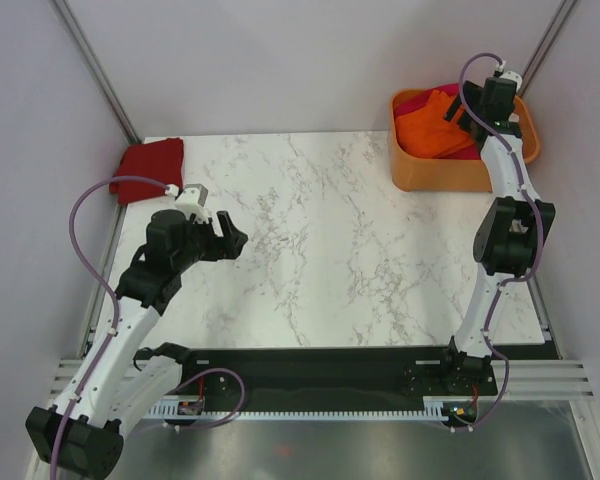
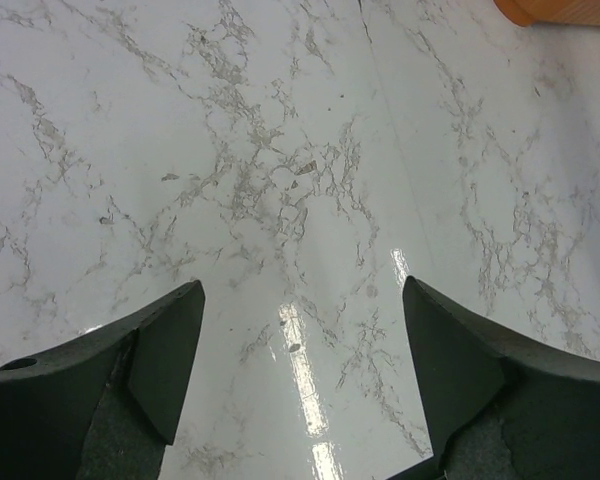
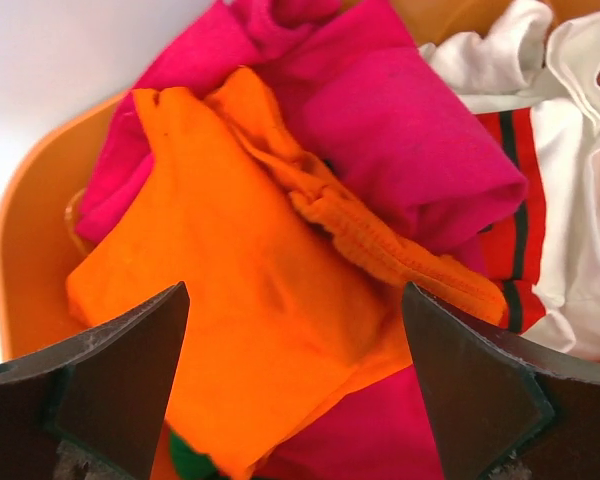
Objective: Fold and stack the t-shirts
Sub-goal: Grab the tshirt from the pile, then move the tshirt to the center of the board, then flatten the tshirt out
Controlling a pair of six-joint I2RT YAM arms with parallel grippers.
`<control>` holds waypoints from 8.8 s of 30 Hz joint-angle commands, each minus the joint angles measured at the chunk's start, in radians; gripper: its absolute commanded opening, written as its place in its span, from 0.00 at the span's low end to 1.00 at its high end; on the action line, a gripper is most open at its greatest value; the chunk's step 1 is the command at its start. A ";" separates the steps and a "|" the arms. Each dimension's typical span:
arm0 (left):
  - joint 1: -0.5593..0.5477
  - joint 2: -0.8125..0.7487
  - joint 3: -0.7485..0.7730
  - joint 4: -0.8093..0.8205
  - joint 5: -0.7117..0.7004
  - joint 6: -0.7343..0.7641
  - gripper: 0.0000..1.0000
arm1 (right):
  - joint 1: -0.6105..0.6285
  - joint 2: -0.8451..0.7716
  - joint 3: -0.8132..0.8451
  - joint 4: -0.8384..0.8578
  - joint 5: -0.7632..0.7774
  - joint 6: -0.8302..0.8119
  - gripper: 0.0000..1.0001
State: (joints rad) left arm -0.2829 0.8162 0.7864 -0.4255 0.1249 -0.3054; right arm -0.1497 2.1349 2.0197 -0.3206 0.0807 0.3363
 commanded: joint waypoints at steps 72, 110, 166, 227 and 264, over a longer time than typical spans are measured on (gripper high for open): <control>-0.025 0.056 0.073 -0.047 -0.106 -0.015 0.82 | 0.601 -0.698 -0.641 -0.149 -0.019 -0.080 0.95; -0.113 1.511 1.179 -0.124 -0.231 -0.008 0.71 | 0.575 -0.926 -1.046 -0.057 0.010 0.006 0.94; -0.268 0.791 1.778 0.111 0.150 -0.127 0.02 | 0.576 -1.130 -0.903 -0.178 0.073 0.076 0.98; -0.128 0.750 0.100 0.126 -0.318 -0.311 0.52 | 0.599 -0.305 -0.924 0.206 -0.259 0.109 0.90; -0.136 0.607 0.181 0.011 -0.294 -0.304 0.02 | 0.573 -0.254 -0.946 0.298 -0.351 0.148 0.37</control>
State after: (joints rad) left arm -0.4149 1.4559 0.9195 -0.3840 -0.1726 -0.5922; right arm 0.4271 1.8709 1.0706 -0.0521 -0.2646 0.4717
